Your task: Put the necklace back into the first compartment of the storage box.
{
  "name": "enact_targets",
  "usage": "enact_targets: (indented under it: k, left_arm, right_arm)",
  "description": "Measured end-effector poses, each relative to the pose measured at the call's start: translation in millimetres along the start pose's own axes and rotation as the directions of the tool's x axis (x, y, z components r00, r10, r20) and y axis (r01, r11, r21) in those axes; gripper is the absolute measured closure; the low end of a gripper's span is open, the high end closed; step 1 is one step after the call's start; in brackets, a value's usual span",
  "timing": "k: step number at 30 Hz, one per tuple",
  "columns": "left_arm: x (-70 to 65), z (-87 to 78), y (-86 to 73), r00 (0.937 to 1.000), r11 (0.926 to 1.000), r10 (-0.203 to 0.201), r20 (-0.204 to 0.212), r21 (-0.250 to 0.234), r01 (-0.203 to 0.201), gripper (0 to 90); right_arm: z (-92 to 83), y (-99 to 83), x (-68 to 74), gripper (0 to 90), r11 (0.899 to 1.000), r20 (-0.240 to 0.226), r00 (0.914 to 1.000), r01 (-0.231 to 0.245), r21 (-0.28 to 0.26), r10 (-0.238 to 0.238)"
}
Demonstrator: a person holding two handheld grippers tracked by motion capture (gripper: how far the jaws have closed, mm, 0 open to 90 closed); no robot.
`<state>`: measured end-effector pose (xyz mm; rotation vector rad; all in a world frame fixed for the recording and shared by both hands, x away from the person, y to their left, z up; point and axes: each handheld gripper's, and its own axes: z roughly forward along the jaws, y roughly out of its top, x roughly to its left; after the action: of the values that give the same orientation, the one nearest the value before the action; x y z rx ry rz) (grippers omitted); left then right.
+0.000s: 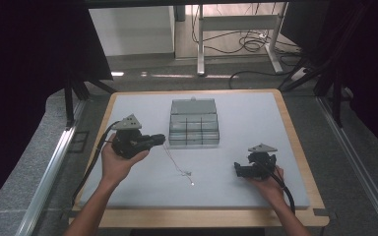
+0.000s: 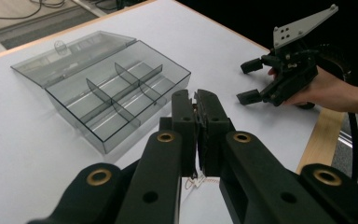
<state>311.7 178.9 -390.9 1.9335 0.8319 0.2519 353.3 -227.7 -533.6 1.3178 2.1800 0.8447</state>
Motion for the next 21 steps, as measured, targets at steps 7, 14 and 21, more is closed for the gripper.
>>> enact_targets:
  k: [7,14,21]
  left_arm:
    - [-1.4,-1.6,8.5,0.9999,0.9999,0.010,-0.009,-0.003,-0.010,87.5]
    - [0.7,-1.8,13.7,0.9998,0.9999,0.010,-0.016,-0.006,-0.010,87.5]
    - [3.9,-4.1,19.6,0.9996,0.9999,0.008,-0.026,-0.014,-0.009,87.5]
  right_arm:
    - [0.4,-0.1,0.1,3.0,1.000,0.000,1.0000,-0.002,-0.005,0.002]
    - [0.2,-0.1,0.1,3.0,1.000,0.000,1.0000,-0.003,-0.003,0.003]
    - [0.2,0.0,0.0,2.9,1.000,-0.001,1.0000,-0.002,-0.002,0.002]
